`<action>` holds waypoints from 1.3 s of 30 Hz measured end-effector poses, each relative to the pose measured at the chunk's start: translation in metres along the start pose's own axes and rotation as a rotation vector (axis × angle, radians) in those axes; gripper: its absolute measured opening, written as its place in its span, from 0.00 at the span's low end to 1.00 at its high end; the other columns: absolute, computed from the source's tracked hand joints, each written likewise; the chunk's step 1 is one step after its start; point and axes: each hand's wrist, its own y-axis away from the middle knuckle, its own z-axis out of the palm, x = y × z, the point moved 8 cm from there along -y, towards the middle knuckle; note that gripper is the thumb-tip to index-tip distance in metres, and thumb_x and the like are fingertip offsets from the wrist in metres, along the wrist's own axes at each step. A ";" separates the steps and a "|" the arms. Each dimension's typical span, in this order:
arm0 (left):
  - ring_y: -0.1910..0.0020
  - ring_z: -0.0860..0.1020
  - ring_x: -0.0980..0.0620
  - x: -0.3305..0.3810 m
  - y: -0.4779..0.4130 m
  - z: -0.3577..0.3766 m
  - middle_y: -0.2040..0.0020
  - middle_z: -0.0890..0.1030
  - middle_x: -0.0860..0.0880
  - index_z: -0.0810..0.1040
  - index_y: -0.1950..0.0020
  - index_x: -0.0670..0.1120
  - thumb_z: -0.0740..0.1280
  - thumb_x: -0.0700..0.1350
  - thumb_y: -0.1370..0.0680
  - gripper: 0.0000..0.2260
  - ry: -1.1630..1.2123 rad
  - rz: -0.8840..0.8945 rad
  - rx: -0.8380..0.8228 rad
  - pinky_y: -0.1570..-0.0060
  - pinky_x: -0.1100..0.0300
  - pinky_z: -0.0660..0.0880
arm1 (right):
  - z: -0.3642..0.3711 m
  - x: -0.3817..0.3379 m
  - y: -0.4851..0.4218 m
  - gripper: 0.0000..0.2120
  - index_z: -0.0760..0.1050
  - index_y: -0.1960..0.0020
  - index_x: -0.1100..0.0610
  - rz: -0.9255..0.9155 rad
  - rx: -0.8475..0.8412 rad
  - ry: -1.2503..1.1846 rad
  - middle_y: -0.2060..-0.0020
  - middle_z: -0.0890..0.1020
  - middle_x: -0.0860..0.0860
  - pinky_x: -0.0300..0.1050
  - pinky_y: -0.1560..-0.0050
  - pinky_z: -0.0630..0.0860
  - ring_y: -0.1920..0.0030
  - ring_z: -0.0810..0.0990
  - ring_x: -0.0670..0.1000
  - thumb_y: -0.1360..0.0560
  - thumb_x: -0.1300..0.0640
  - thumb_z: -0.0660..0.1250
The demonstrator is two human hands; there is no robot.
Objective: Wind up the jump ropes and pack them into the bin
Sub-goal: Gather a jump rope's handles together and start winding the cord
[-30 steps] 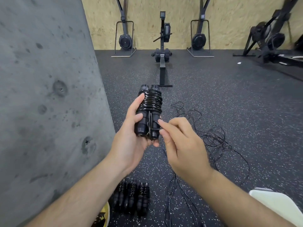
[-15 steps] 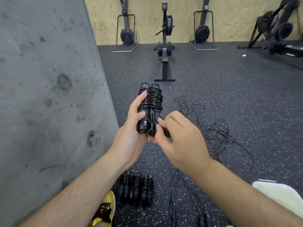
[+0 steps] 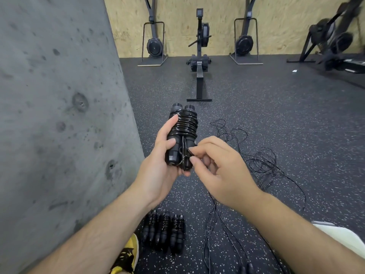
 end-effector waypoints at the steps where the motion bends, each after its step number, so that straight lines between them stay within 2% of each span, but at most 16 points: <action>1: 0.55 0.75 0.43 0.000 0.000 0.000 0.38 0.82 0.39 0.72 0.28 0.65 0.50 0.43 0.15 0.22 0.008 -0.002 -0.005 0.65 0.55 0.70 | -0.003 0.002 -0.001 0.05 0.80 0.48 0.59 0.005 -0.004 -0.002 0.53 0.76 0.46 0.31 0.60 0.68 0.61 0.74 0.49 0.24 0.65 0.69; 7: 0.61 0.75 0.47 -0.002 0.000 0.008 0.42 0.82 0.41 0.70 0.26 0.62 0.50 0.43 0.15 0.22 0.033 -0.008 -0.061 0.65 0.54 0.70 | -0.015 -0.003 -0.009 0.06 0.80 0.47 0.60 -0.102 -0.019 0.095 0.52 0.77 0.46 0.30 0.55 0.67 0.59 0.73 0.45 0.24 0.66 0.69; 15: 0.61 0.74 0.48 -0.002 0.002 0.008 0.43 0.83 0.43 0.71 0.27 0.63 0.51 0.43 0.15 0.22 0.073 -0.028 -0.061 0.66 0.54 0.68 | -0.010 -0.008 -0.005 0.06 0.79 0.47 0.61 -0.142 -0.041 0.119 0.52 0.76 0.47 0.29 0.53 0.65 0.57 0.70 0.38 0.23 0.66 0.68; 17: 0.60 0.75 0.48 -0.002 0.002 0.007 0.42 0.83 0.43 0.71 0.27 0.63 0.51 0.44 0.15 0.21 0.027 -0.014 -0.047 0.66 0.54 0.68 | -0.011 -0.009 -0.007 0.05 0.79 0.47 0.61 -0.153 -0.030 0.181 0.53 0.77 0.48 0.30 0.52 0.65 0.57 0.69 0.38 0.22 0.64 0.67; 21: 0.59 0.77 0.50 -0.009 0.006 0.015 0.42 0.83 0.49 0.71 0.29 0.66 0.52 0.44 0.16 0.22 -0.111 0.010 -0.025 0.65 0.54 0.72 | -0.014 -0.012 -0.012 0.05 0.77 0.55 0.59 -0.105 0.064 0.301 0.61 0.74 0.46 0.35 0.58 0.65 0.62 0.65 0.42 0.21 0.61 0.65; 24: 0.58 0.78 0.50 -0.011 0.007 0.019 0.44 0.84 0.48 0.72 0.29 0.63 0.50 0.41 0.15 0.23 -0.034 -0.005 0.019 0.67 0.55 0.71 | -0.013 -0.011 -0.008 0.04 0.78 0.53 0.58 -0.043 0.092 0.294 0.58 0.77 0.48 0.38 0.56 0.69 0.60 0.71 0.44 0.21 0.61 0.65; 26: 0.56 0.80 0.51 -0.009 0.004 0.017 0.43 0.85 0.48 0.72 0.29 0.63 0.51 0.42 0.15 0.22 0.002 0.008 0.047 0.63 0.54 0.71 | -0.011 -0.011 -0.005 0.05 0.79 0.48 0.58 0.003 0.112 0.240 0.55 0.79 0.49 0.42 0.52 0.73 0.55 0.76 0.47 0.20 0.61 0.65; 28: 0.52 0.82 0.50 -0.005 0.001 0.017 0.41 0.85 0.48 0.72 0.29 0.63 0.51 0.42 0.15 0.22 0.015 0.013 0.051 0.52 0.48 0.71 | -0.012 -0.011 -0.003 0.07 0.78 0.44 0.55 0.079 0.134 0.170 0.55 0.79 0.46 0.43 0.49 0.74 0.53 0.77 0.47 0.21 0.57 0.64; 31: 0.45 0.83 0.49 -0.003 0.001 0.018 0.39 0.84 0.49 0.73 0.30 0.63 0.52 0.41 0.15 0.22 0.006 -0.002 0.058 0.34 0.45 0.72 | -0.015 -0.016 -0.002 0.09 0.75 0.47 0.52 0.133 0.145 0.134 0.57 0.76 0.42 0.33 0.50 0.70 0.55 0.75 0.45 0.25 0.50 0.68; 32: 0.41 0.82 0.49 -0.002 0.001 0.018 0.38 0.83 0.50 0.74 0.30 0.64 0.52 0.41 0.15 0.22 -0.004 -0.005 0.059 0.31 0.46 0.71 | -0.015 -0.019 -0.002 0.09 0.75 0.48 0.51 0.117 0.140 0.153 0.58 0.75 0.42 0.33 0.51 0.70 0.56 0.74 0.45 0.26 0.50 0.70; 36: 0.32 0.77 0.48 -0.005 0.000 0.015 0.32 0.80 0.51 0.74 0.31 0.67 0.52 0.41 0.15 0.23 -0.052 -0.012 0.047 0.26 0.45 0.67 | -0.008 -0.024 -0.001 0.06 0.77 0.50 0.51 0.092 0.068 0.259 0.55 0.76 0.45 0.46 0.52 0.75 0.55 0.75 0.48 0.26 0.51 0.70; 39: 0.31 0.76 0.49 -0.006 -0.002 0.015 0.31 0.79 0.53 0.73 0.30 0.66 0.52 0.40 0.15 0.24 -0.075 0.010 0.039 0.27 0.49 0.68 | -0.002 -0.023 0.000 0.05 0.78 0.50 0.52 0.113 0.030 0.302 0.53 0.77 0.46 0.47 0.52 0.76 0.53 0.77 0.50 0.23 0.51 0.68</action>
